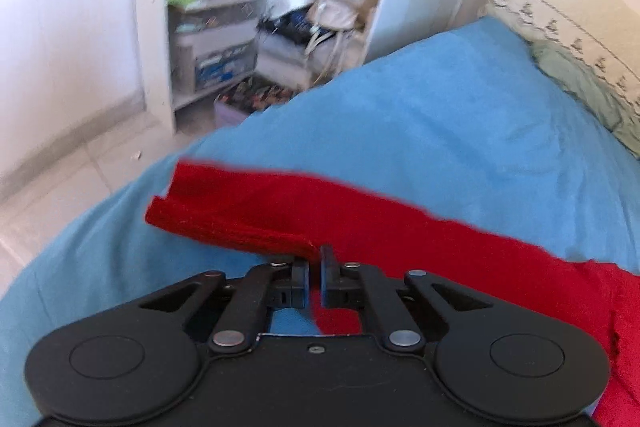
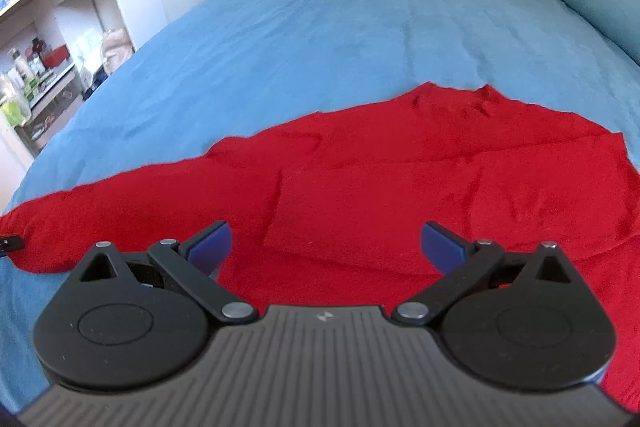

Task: Fold small clothes
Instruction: 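Fold the held side edge inward over the body and open the left gripper, then grasp the opposite side edge of the sweater with the right gripper, then fold the held side edge inward over the body and open the right gripper, then move both grippers to the ribbed hem of the folded sweater, then close both grippers on the ribbed hem, then lift the hem with both grippers and carry it toward the collar, then lay the hem over the collar and open both grippers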

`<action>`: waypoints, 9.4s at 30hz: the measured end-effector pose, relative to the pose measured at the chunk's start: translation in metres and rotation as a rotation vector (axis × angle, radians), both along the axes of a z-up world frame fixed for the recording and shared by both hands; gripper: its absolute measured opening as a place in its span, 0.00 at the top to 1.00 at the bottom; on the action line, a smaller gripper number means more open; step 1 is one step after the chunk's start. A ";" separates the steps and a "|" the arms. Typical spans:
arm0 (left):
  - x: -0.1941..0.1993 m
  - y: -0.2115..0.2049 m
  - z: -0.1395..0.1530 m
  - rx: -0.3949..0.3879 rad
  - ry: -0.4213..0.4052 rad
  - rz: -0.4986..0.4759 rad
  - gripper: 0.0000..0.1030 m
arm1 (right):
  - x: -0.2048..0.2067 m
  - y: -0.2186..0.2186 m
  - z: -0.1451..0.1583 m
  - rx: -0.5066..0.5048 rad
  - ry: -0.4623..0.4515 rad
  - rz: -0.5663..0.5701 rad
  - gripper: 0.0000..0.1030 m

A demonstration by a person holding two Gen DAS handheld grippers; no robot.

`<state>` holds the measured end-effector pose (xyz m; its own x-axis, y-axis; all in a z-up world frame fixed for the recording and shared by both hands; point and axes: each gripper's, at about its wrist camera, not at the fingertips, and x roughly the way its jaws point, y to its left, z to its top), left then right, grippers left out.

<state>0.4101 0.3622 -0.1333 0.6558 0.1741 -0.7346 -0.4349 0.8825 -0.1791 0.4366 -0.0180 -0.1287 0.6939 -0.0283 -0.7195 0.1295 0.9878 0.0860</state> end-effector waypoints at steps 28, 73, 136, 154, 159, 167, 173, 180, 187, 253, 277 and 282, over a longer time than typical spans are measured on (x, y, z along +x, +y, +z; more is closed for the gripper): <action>0.060 -0.468 0.001 0.082 0.025 -0.779 0.95 | -0.046 -0.281 0.031 -0.018 0.013 -0.087 0.00; 0.040 -0.282 -0.018 0.132 0.201 -0.507 0.28 | 0.092 -0.175 0.085 -0.291 0.065 0.428 0.79; -0.013 -0.351 0.064 0.189 0.049 -0.698 0.26 | -0.116 -0.308 0.080 0.013 -0.031 -0.044 0.00; -0.179 -0.313 0.049 0.158 -0.045 -0.517 0.26 | -0.284 -0.307 0.068 0.047 -0.160 -0.062 0.00; -0.214 -0.304 0.027 0.141 -0.085 -0.505 0.27 | -0.325 -0.301 0.041 0.041 -0.164 -0.065 0.00; -0.270 -0.297 0.013 0.066 -0.117 -0.497 0.27 | -0.385 -0.284 0.020 0.033 -0.097 -0.115 0.00; -0.295 -0.282 -0.002 0.044 -0.069 -0.449 0.28 | -0.408 -0.268 -0.004 0.045 0.008 -0.152 0.00; -0.308 -0.280 -0.027 0.054 -0.012 -0.455 0.44 | -0.412 -0.260 -0.033 0.093 0.057 -0.175 0.26; -0.308 -0.275 -0.043 0.022 -0.003 -0.455 0.49 | -0.410 -0.256 -0.043 0.072 0.066 -0.182 0.36; 0.074 -0.373 0.031 0.239 -0.016 -0.611 0.08 | 0.013 -0.352 0.014 0.034 -0.045 -0.072 0.03; 0.023 -0.387 0.040 0.261 -0.081 -0.635 0.00 | -0.030 -0.325 0.017 -0.024 -0.045 -0.049 0.03; 0.001 -0.409 0.054 0.251 -0.058 -0.674 0.00 | -0.070 -0.330 0.037 -0.055 0.032 -0.079 0.03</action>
